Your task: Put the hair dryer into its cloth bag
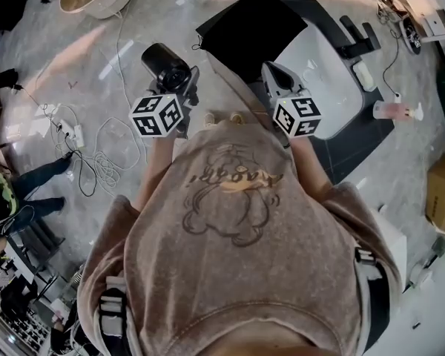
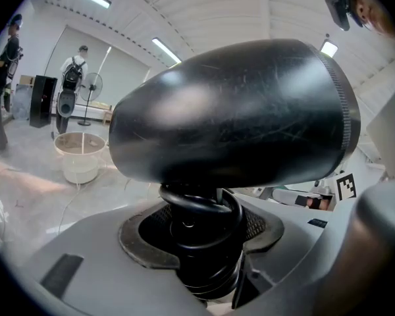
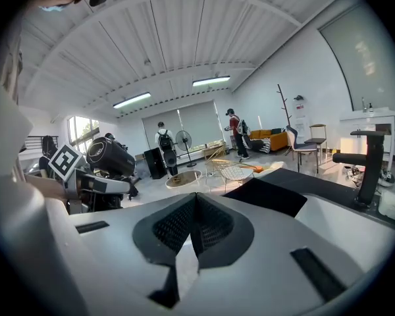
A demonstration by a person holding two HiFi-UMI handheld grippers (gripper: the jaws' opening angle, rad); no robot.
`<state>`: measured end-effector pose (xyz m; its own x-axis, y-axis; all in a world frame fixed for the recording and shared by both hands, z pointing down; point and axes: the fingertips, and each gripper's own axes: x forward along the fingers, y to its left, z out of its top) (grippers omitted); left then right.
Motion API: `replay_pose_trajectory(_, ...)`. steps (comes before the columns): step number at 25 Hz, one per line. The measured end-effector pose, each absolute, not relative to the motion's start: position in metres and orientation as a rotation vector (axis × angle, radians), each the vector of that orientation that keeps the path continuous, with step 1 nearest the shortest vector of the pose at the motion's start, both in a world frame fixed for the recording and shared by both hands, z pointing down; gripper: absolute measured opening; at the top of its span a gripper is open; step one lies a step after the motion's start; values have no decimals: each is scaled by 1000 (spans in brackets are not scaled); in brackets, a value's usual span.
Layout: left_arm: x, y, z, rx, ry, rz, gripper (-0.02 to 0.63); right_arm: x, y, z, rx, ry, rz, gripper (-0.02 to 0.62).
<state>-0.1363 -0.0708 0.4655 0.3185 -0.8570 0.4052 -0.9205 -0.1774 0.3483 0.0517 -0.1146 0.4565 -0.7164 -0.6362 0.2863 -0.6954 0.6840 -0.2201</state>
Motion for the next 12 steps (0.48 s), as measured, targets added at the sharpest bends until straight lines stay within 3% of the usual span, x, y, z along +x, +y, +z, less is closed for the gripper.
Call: replay_pose_trajectory(12, -128, -77, 476, 2104, -1466, 172, 242, 48, -114, 458, 1146, -2673, 458, -1)
